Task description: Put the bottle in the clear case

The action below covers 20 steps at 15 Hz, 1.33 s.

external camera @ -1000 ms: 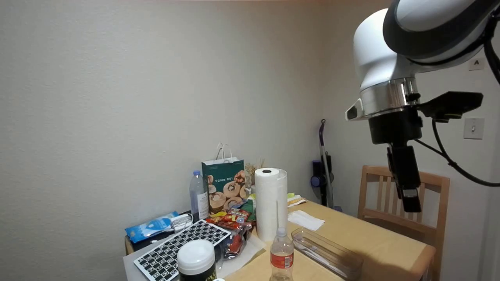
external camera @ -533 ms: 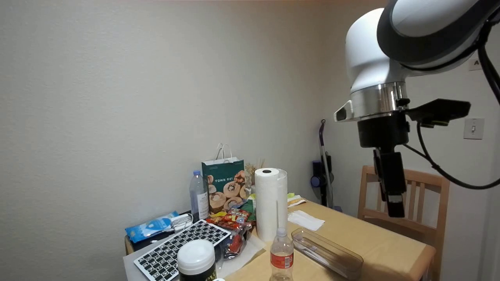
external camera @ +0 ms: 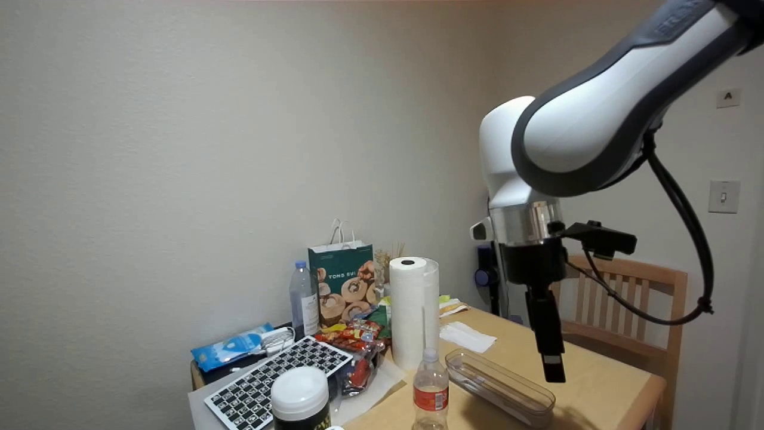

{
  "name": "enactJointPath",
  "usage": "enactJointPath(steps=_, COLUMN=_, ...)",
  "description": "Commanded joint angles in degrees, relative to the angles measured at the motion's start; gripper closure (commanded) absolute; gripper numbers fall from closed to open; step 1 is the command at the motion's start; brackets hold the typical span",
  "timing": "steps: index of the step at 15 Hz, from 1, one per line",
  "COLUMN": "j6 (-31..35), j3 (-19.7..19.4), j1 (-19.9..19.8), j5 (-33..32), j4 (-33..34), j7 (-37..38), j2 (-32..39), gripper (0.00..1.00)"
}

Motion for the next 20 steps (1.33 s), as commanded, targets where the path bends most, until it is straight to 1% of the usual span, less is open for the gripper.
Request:
enactJointPath(steps=1, j6=0.2, j3=0.9, j1=-0.8, j5=0.0, j4=0.7, j7=-0.3, j2=1.6, gripper=0.00)
enactJointPath(steps=3, j6=0.2, j3=1.1, j1=-0.9, j5=0.0, j4=1.6, j7=-0.4, j2=3.0, gripper=0.00)
enactJointPath(steps=4, j6=0.0, j3=1.5, j1=-0.8, j5=0.7, j4=1.5, j7=1.4, j2=2.7, gripper=0.00)
enactJointPath(steps=5, j6=1.2, j3=2.6, j1=-1.2, j5=-0.8, j4=1.1, j7=6.3, j2=2.9, gripper=0.00)
enactJointPath(steps=9, j6=5.5, j3=6.1, j1=-1.8, j5=-2.8, j4=0.2, j7=22.5, j2=5.2, gripper=0.00)
enactJointPath(steps=11, j6=8.0, j3=7.7, j1=-2.3, j5=-5.3, j4=0.3, j7=30.8, j2=6.8, gripper=0.00)
enactJointPath(steps=12, j6=8.8, j3=8.4, j1=-2.7, j5=-7.7, j4=0.6, j7=35.0, j2=7.3, gripper=0.00)
enactJointPath(steps=13, j6=7.9, j3=9.0, j1=-3.0, j5=-10.8, j4=0.9, j7=37.1, j2=7.5, gripper=0.00)
enactJointPath(steps=14, j6=6.7, j3=7.9, j1=-1.9, j5=-6.7, j4=0.9, j7=31.9, j2=6.7, gripper=0.00)
enactJointPath(steps=16, j6=6.8, j3=8.6, j1=-2.2, j5=-8.9, j4=1.1, j7=35.0, j2=7.3, gripper=0.00)
enactJointPath(steps=19, j6=6.8, j3=8.7, j1=-2.4, j5=-9.0, j4=1.2, j7=35.4, j2=7.4, gripper=0.00)
enactJointPath(steps=20, j6=7.2, j3=8.6, j1=-2.4, j5=-8.2, j4=2.3, j7=35.6, j2=8.9, gripper=0.00)
